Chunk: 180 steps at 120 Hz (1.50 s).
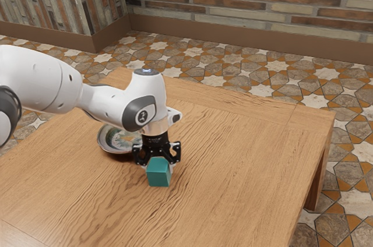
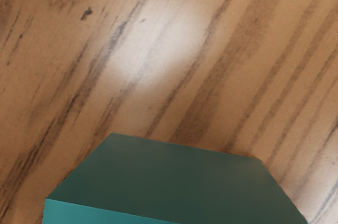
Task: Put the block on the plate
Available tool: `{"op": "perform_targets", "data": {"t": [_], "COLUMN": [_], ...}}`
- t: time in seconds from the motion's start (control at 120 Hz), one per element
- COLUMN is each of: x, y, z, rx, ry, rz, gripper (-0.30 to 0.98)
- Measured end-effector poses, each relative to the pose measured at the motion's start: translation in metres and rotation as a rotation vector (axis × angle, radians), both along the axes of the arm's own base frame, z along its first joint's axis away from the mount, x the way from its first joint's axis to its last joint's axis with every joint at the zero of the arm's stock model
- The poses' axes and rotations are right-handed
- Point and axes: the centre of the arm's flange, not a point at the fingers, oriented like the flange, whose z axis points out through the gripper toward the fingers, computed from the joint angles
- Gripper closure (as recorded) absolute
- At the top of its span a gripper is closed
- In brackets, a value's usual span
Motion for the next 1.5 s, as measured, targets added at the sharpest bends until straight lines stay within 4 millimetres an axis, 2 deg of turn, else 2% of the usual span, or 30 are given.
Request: {"op": "perform_targets", "data": {"t": [0.317, 0.417, 0.467, 0.508, 0.583, 0.658, 0.758, 0.958, 1.033, 1.083, 1.233, 1.267, 1.3, 1.4, 1.467, 1.5], "x": [0.002, 0.004, 0.010, 0.019, 0.034, 0.041, 0.049, 0.070, 0.074, 0.076, 0.080, 0.081, 0.081, 0.072, 0.062, 0.053], "y": [0.002, 0.002, 0.006, 0.018, 0.060, 0.102, 0.138, 0.183, 0.191, 0.191, 0.191, 0.187, 0.181, 0.150, 0.127, 0.112], "z": [0.003, 0.014, 0.032, 0.054, 0.085, 0.099, 0.090, 0.056, 0.049, 0.046, 0.052, 0.062, 0.081, 0.146, 0.183, 0.210], "rx": [0.003, 0.004, 0.009, 0.020, 0.039, 0.051, 0.059, 0.062, 0.062, 0.061, 0.059, 0.059, 0.058, 0.048, 0.041, 0.035], "ry": [-0.014, -0.027, -0.046, -0.069, -0.096, -0.094, -0.064, -0.015, -0.008, -0.006, -0.015, -0.028, -0.048, -0.097, -0.112, -0.126], "rz": [0.018, 0.020, 0.022, 0.036, 0.095, 0.154, 0.201, 0.256, 0.264, 0.263, 0.255, 0.248, 0.236, 0.185, 0.147, 0.119], "gripper": [0.31, 0.32, 0.33, 0.33, 0.33, 0.32, 0.32, 0.32, 0.31, 0.25, 0.13, 0.11, 0.09, 0.06, 0.04, 0.04]}}
